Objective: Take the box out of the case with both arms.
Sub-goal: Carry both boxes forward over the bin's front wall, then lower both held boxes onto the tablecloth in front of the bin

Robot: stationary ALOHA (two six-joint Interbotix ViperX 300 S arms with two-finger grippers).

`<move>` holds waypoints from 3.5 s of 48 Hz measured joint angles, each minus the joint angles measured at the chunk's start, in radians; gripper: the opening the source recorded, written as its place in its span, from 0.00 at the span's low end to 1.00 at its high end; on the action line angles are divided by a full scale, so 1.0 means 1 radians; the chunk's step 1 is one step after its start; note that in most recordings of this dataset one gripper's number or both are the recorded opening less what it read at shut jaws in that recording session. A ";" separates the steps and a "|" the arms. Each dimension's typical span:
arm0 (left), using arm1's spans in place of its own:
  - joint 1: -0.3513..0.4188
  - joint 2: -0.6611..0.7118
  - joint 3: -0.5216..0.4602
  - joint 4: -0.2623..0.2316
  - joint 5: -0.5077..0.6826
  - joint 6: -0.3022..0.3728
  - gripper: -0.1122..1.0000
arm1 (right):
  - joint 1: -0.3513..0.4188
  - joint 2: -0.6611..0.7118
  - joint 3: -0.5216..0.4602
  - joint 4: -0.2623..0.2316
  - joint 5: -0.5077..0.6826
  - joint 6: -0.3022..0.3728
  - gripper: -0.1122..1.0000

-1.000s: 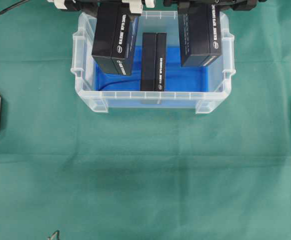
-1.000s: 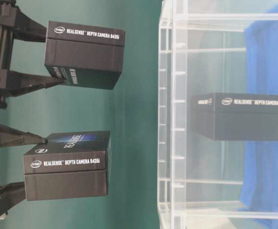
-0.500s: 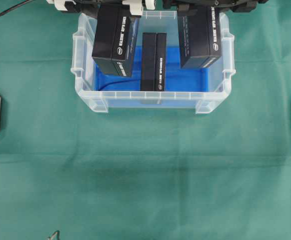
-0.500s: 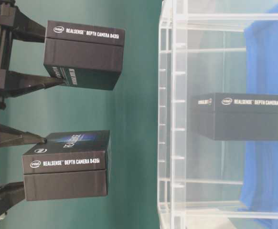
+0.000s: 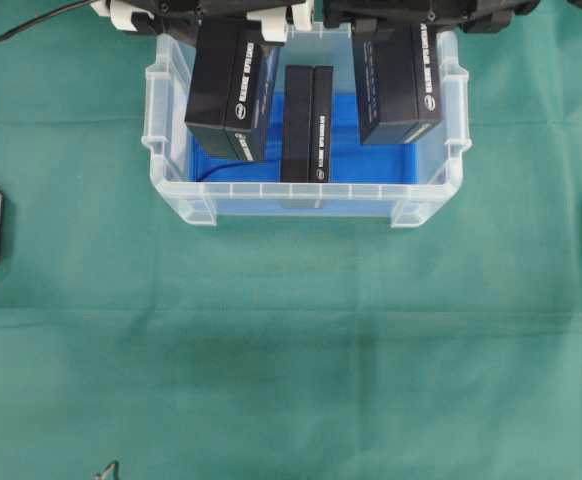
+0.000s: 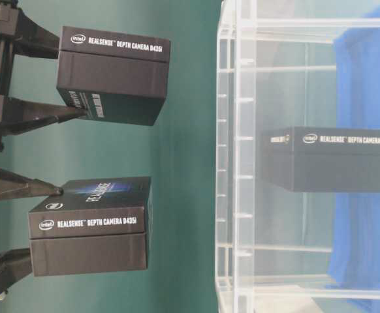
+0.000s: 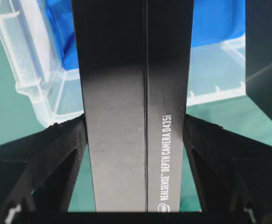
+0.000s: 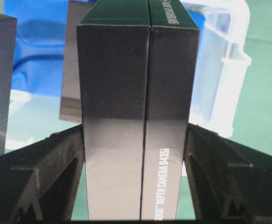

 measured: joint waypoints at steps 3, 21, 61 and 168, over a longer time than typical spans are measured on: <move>-0.006 0.000 0.000 0.002 0.000 -0.005 0.67 | 0.008 0.000 -0.002 0.002 0.005 0.005 0.69; -0.089 -0.005 0.032 0.003 0.003 -0.067 0.67 | 0.100 0.000 0.000 -0.018 0.046 0.103 0.68; -0.379 -0.018 0.064 0.015 0.000 -0.380 0.67 | 0.411 0.000 -0.002 -0.035 0.083 0.364 0.68; -0.465 -0.017 0.037 0.037 0.049 -0.482 0.67 | 0.529 0.000 -0.015 -0.018 0.169 0.472 0.69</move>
